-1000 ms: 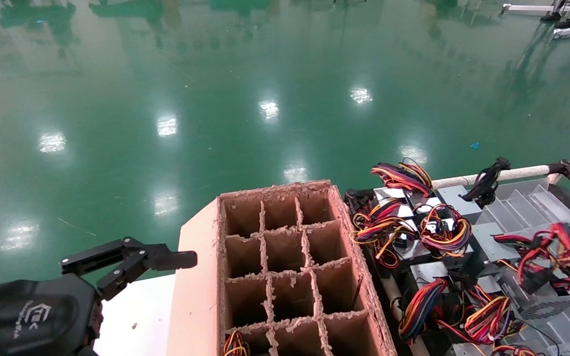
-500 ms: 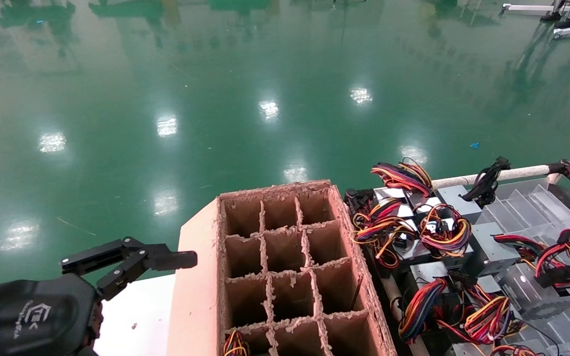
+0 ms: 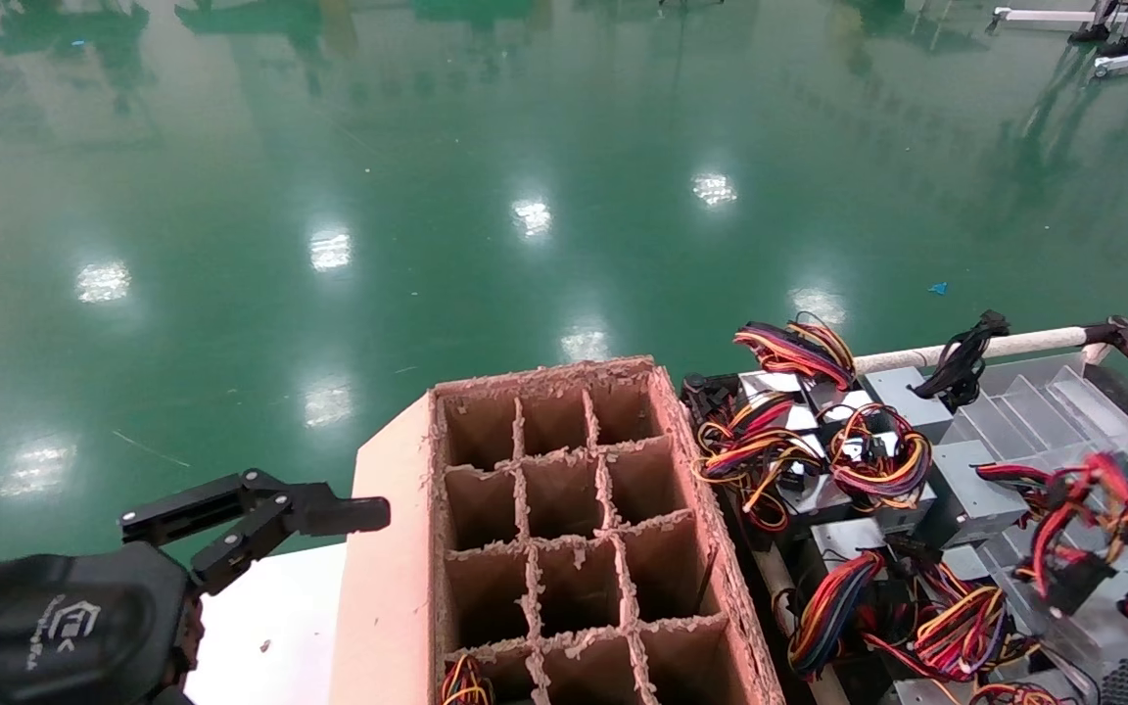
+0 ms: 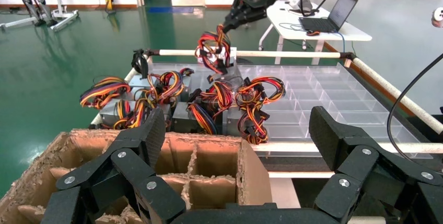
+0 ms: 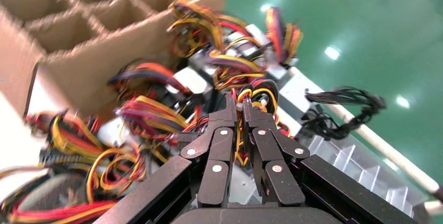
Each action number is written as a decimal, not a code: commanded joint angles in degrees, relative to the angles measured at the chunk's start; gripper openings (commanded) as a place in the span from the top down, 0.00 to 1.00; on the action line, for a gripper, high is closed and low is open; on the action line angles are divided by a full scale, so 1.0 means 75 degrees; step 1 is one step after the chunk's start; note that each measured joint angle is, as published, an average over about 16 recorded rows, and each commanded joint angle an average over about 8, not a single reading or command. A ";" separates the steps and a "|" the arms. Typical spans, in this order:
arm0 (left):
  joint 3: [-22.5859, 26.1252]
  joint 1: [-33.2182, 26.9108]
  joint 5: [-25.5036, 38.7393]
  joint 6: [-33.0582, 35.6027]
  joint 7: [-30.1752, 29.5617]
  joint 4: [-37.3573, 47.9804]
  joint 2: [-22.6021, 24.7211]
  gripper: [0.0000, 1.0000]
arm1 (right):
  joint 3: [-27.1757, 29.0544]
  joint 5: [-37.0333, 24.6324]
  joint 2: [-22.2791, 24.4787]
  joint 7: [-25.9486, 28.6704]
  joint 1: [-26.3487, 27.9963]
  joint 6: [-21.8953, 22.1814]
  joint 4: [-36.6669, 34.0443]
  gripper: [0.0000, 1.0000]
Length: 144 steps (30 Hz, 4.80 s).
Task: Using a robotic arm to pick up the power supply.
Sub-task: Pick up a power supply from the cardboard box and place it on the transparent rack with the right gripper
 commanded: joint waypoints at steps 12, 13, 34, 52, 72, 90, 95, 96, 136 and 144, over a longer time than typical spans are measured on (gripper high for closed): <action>0.0005 -0.0001 -0.0004 -0.0002 0.0003 0.0000 -0.0002 0.00 | -0.0452 -0.1207 -0.0457 -0.0978 0.0958 0.0073 0.0782 1.00; 0.0006 -0.0001 -0.0004 -0.0002 0.0003 0.0000 -0.0002 0.00 | -0.0488 -0.1320 -0.0501 -0.1066 0.1020 0.0098 0.0771 1.00; 0.0014 -0.0003 -0.0009 -0.0006 0.0007 0.0000 -0.0006 0.00 | -0.0389 -0.2171 -0.0797 -0.3733 0.1647 0.0941 0.0882 1.00; 0.0021 -0.0005 -0.0014 -0.0009 0.0010 0.0000 -0.0008 0.00 | -0.0423 -0.2532 -0.0429 -0.4159 0.1619 0.1442 0.1855 1.00; 0.0028 -0.0006 -0.0019 -0.0012 0.0014 0.0000 -0.0011 0.00 | -0.0409 -0.2591 -0.0320 -0.4479 0.1528 0.1769 0.2018 1.00; 0.0035 -0.0008 -0.0024 -0.0015 0.0017 0.0000 -0.0014 0.00 | -0.0451 -0.2308 0.0091 -0.4494 0.1250 0.1668 0.1995 1.00; 0.0036 -0.0008 -0.0025 -0.0016 0.0018 0.0000 -0.0015 0.00 | -0.0477 -0.2113 0.0347 -0.4474 0.1098 0.1627 0.2106 1.00; 0.0037 -0.0008 -0.0025 -0.0016 0.0018 0.0000 -0.0015 0.00 | -0.0487 -0.2069 0.0398 -0.4458 0.1061 0.1619 0.2129 1.00; 0.0051 -0.0012 -0.0035 -0.0022 0.0026 0.0000 -0.0021 0.00 | -0.0546 0.2568 -0.0760 -0.3467 -0.1575 0.0323 -0.1470 1.00; 0.0054 -0.0012 -0.0037 -0.0023 0.0027 0.0000 -0.0022 0.00 | -0.0043 0.3978 -0.1052 -0.3130 -0.2725 0.0032 -0.2178 1.00</action>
